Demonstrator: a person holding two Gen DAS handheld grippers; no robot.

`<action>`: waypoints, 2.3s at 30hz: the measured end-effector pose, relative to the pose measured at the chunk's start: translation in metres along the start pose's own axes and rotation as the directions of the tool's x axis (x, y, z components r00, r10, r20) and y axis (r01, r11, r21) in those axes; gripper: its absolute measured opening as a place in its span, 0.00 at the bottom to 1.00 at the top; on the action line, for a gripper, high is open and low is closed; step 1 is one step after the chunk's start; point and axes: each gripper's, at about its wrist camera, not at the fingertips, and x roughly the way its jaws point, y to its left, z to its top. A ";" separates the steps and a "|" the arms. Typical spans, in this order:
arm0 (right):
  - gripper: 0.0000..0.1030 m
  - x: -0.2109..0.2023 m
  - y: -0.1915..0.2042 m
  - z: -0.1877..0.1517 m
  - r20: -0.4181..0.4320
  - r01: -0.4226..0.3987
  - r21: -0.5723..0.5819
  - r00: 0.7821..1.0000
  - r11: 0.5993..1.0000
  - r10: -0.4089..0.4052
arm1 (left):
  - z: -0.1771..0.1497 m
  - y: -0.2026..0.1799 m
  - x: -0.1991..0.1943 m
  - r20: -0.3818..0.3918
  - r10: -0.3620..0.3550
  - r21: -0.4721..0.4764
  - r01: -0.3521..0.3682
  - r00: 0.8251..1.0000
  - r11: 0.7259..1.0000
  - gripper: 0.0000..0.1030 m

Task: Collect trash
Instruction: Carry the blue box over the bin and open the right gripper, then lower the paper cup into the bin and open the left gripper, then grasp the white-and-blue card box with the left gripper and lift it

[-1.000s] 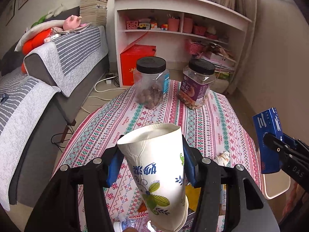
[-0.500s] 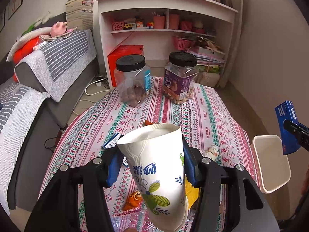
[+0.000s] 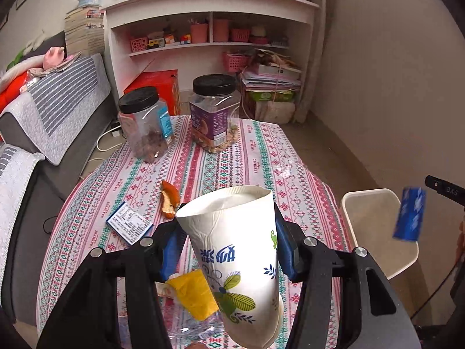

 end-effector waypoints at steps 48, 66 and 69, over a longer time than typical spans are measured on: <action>0.93 -0.022 0.020 0.000 0.052 -0.032 0.004 0.998 0.999 0.032 | 0.039 -0.113 0.026 -0.003 -0.075 0.013 0.075 0.997 0.997 0.70; 0.93 -0.007 0.187 -0.016 -0.007 -0.147 -0.229 0.989 0.962 0.149 | 0.019 0.042 0.064 -0.132 0.187 -0.083 -0.198 0.973 0.977 0.77; 0.93 -0.004 0.209 -0.023 -0.022 -0.165 -0.262 0.986 0.951 0.165 | 0.015 0.079 0.080 -0.199 0.271 -0.114 -0.297 0.942 0.948 0.80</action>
